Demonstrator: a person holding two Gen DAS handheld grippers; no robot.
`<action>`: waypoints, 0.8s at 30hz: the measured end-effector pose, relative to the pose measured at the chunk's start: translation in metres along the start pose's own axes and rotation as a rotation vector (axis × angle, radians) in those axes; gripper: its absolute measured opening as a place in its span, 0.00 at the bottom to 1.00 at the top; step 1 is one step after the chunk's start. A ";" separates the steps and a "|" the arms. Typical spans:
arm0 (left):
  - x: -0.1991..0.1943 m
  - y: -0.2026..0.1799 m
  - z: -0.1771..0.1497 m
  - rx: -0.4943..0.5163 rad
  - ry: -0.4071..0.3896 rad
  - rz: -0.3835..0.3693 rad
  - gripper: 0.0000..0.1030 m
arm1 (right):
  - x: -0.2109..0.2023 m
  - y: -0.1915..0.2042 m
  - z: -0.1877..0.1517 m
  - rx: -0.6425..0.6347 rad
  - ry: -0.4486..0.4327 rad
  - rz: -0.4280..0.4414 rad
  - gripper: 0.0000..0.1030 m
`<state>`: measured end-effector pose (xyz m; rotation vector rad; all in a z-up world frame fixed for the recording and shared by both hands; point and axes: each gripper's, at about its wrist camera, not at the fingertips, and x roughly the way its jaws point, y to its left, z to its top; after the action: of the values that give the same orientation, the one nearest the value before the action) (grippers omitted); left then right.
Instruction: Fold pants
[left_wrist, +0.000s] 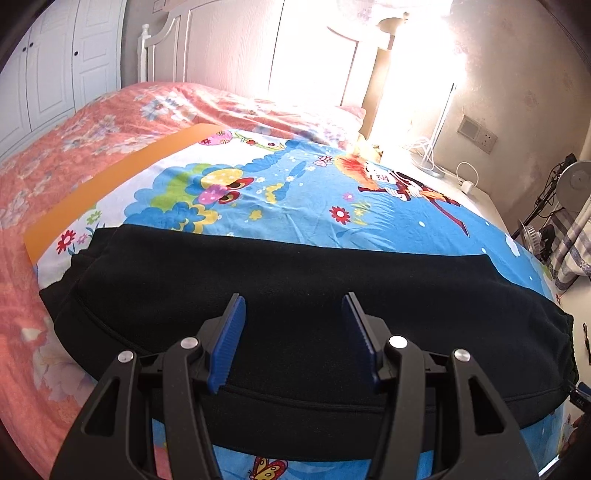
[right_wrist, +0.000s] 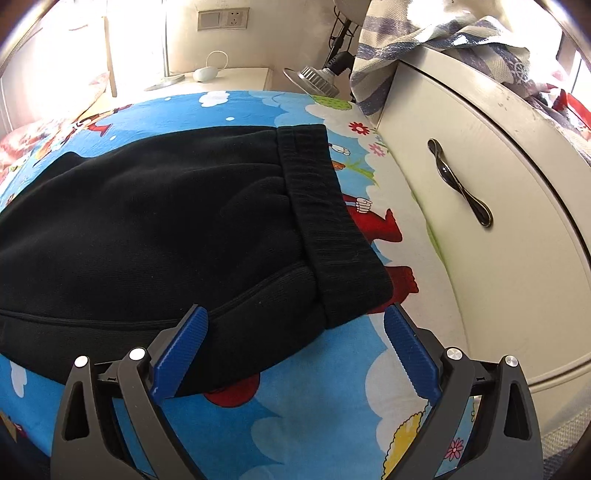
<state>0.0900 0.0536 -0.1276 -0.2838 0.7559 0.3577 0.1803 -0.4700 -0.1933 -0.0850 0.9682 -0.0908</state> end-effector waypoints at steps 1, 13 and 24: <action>0.001 -0.004 -0.004 0.031 0.007 0.005 0.53 | -0.003 0.002 0.000 -0.010 -0.009 0.006 0.90; 0.029 -0.043 -0.040 0.156 0.113 -0.028 0.53 | 0.003 0.077 0.017 -0.190 -0.049 0.070 0.90; 0.047 -0.010 -0.050 0.126 0.134 0.054 0.53 | -0.028 0.094 0.030 -0.200 -0.026 0.141 0.91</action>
<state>0.0957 0.0358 -0.1945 -0.1698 0.9158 0.3426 0.1928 -0.3722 -0.1644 -0.2009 0.9524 0.1364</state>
